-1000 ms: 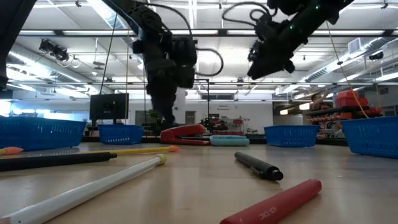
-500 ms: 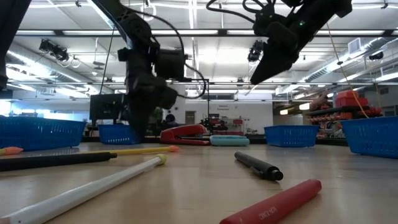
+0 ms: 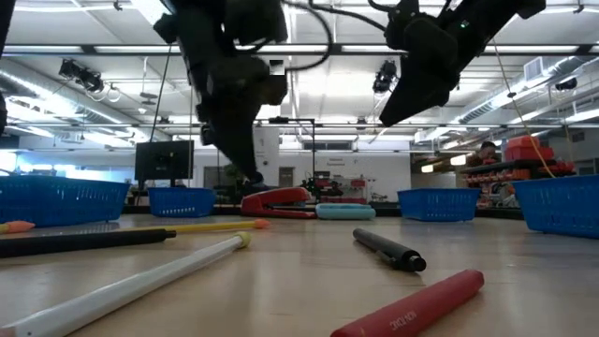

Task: Sort crayons/erasers/pens/pencils in bins
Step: Put the left black pen into the top left bin

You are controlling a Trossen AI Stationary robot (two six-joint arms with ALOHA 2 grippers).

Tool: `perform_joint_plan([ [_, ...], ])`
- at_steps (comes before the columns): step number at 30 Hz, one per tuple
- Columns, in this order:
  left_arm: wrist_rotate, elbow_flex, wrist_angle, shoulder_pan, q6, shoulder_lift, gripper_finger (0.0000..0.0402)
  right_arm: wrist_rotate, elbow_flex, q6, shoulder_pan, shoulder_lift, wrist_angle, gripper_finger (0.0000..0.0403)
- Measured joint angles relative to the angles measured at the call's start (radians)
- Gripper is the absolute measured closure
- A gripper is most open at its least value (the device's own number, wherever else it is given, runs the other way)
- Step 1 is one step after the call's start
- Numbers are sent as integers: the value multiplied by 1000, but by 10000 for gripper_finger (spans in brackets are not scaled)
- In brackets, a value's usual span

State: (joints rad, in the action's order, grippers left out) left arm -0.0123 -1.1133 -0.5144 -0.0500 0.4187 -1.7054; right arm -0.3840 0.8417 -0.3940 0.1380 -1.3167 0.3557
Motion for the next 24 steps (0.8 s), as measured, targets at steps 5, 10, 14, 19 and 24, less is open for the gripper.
perform_joint_plan([
  [5, -28, 0, 44, -58, -86, 0, 385, -1, 0, -1, 59, 2, 2, 285],
  [10, -161, 0, 92, -24, 11, 0, 381, -32, 0, 31, 100, 2, 2, 285],
  [14, -85, 0, 57, 31, 75, -2, 344, -106, 0, 69, 129, 2, 8, 285],
  [19, 12, 0, 39, 54, 181, -2, 281, -177, 0, 110, 133, 3, 24, 285],
  [24, 90, 0, -4, 0, 251, -2, 237, -253, 0, 152, 118, 3, 31, 285],
])
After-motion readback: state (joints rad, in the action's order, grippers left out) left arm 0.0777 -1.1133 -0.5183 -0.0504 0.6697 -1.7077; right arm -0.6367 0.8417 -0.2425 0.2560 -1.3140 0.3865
